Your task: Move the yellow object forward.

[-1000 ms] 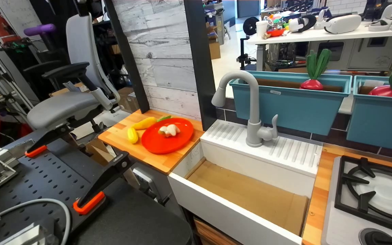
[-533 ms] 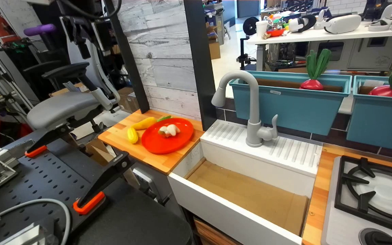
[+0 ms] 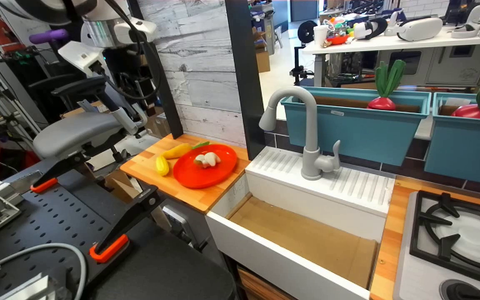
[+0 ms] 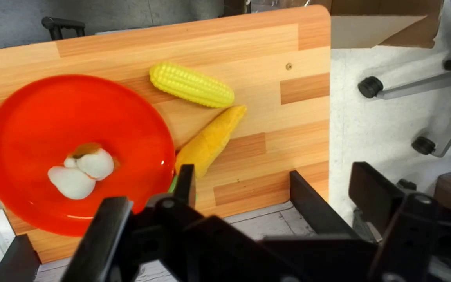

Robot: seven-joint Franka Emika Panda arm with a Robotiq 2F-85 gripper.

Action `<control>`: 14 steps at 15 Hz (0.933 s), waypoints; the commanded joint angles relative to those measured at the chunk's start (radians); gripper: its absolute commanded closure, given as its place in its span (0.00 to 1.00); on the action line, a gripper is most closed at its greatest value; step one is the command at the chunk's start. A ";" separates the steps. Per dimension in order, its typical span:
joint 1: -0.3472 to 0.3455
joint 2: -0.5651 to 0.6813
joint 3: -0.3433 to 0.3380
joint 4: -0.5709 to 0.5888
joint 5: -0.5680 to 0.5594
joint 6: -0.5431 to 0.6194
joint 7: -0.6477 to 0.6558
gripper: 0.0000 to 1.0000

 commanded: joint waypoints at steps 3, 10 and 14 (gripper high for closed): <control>0.065 0.176 -0.054 0.119 -0.035 0.109 0.154 0.00; 0.189 0.322 -0.204 0.237 -0.084 0.091 0.311 0.00; 0.236 0.394 -0.249 0.308 -0.115 0.050 0.367 0.00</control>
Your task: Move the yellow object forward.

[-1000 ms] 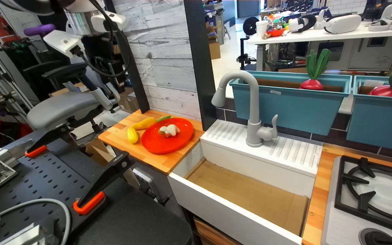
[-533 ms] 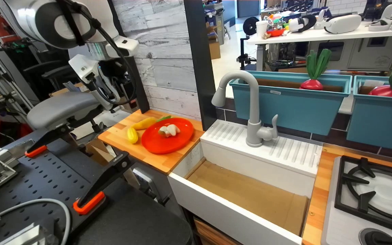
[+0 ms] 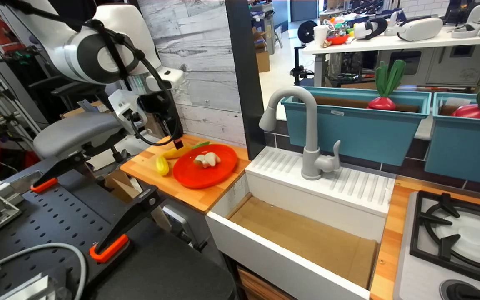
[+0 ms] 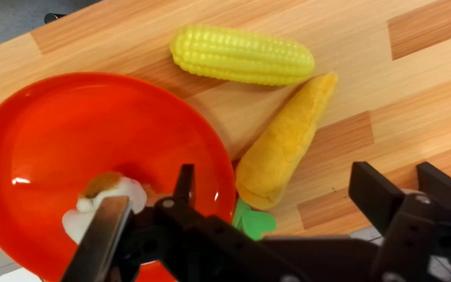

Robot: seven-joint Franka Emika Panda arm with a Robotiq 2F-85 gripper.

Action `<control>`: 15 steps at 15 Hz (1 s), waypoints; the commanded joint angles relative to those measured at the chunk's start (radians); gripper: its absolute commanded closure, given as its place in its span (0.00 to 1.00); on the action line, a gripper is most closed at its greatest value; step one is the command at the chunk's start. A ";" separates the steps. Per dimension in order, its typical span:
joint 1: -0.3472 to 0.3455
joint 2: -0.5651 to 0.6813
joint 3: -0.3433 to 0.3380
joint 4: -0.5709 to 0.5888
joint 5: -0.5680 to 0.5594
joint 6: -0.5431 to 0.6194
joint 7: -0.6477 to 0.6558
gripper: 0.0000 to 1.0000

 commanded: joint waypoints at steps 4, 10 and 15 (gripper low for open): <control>0.075 0.100 -0.059 0.124 -0.054 -0.065 0.075 0.00; 0.068 0.137 -0.040 0.196 -0.079 -0.124 0.067 0.26; 0.072 0.162 -0.050 0.242 -0.093 -0.157 0.075 0.66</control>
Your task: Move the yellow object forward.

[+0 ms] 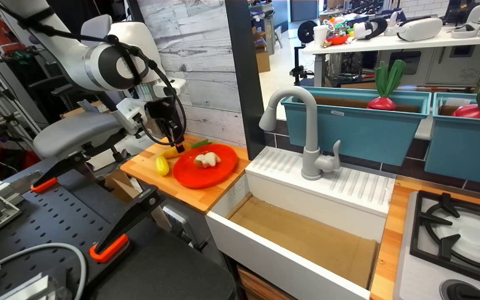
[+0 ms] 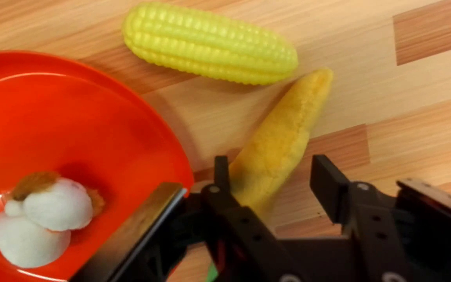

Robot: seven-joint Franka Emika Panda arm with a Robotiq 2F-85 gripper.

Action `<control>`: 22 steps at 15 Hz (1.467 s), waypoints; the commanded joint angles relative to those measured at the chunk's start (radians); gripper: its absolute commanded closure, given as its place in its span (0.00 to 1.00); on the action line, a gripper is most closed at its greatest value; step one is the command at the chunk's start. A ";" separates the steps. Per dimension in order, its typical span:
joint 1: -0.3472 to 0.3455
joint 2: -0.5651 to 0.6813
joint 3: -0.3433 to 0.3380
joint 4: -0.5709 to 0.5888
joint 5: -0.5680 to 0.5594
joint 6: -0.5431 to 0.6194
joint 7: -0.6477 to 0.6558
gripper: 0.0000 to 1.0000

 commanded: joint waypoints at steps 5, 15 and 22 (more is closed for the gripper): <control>-0.006 0.029 0.001 0.069 -0.026 -0.051 0.012 0.99; -0.056 -0.165 0.135 -0.102 -0.016 0.004 -0.118 0.98; -0.044 -0.244 0.182 -0.202 -0.045 -0.021 -0.202 0.98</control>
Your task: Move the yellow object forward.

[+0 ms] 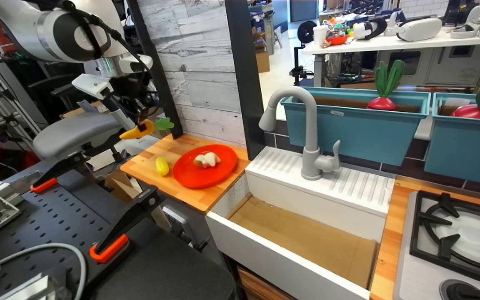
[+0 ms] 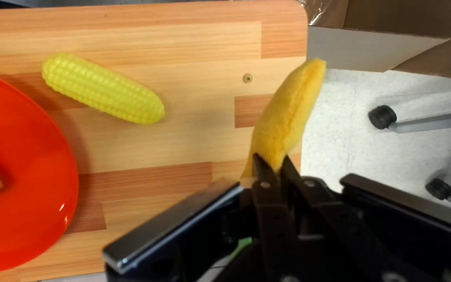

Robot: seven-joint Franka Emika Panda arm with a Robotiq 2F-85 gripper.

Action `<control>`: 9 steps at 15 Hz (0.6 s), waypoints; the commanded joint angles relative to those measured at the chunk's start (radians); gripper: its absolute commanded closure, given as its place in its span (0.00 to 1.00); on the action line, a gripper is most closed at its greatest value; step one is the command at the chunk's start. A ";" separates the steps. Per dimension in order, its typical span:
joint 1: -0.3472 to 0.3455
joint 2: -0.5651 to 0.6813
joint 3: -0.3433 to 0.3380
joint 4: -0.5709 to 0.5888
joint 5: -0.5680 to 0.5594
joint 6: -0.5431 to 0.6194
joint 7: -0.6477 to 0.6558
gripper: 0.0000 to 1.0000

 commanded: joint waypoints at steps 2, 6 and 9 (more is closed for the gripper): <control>-0.001 -0.016 0.015 -0.025 -0.048 -0.020 -0.040 0.98; 0.014 0.025 0.000 0.010 -0.094 -0.058 -0.045 0.98; 0.021 0.054 -0.007 0.027 -0.121 -0.071 -0.043 0.98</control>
